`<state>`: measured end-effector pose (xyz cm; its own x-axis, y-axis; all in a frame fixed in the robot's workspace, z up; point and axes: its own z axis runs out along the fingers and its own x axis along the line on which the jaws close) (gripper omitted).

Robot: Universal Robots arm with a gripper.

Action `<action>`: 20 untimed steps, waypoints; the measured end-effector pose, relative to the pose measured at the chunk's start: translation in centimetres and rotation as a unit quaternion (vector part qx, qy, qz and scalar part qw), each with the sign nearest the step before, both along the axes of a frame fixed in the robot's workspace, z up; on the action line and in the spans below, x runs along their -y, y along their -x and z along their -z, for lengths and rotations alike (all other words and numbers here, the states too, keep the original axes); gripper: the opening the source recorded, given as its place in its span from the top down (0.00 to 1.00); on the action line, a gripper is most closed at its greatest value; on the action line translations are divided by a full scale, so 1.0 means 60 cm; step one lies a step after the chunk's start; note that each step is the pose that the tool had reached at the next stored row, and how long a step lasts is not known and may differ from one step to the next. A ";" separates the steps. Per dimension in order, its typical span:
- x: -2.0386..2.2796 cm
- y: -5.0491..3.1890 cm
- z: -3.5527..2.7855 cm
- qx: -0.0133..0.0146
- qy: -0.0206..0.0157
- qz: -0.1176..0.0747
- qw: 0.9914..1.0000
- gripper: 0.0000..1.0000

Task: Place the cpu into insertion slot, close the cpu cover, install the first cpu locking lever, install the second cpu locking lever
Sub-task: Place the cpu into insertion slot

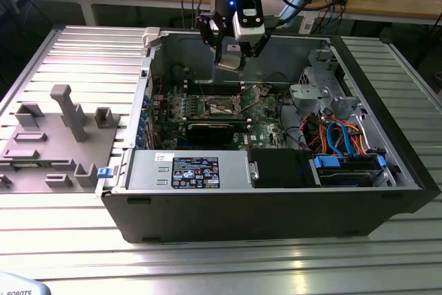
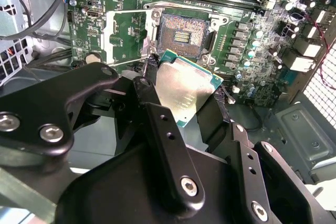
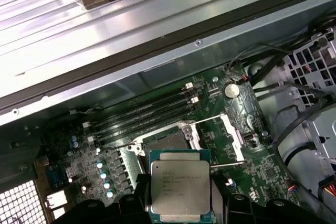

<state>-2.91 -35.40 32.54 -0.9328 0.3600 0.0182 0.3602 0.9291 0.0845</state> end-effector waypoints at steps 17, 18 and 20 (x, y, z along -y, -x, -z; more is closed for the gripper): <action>0.0000 0.000 0.000 0.000 0.004 0.011 1.000 0.46; 0.0000 0.000 0.000 0.000 0.004 0.011 1.000 0.46; 0.0000 0.000 0.000 0.000 0.005 0.012 1.000 0.46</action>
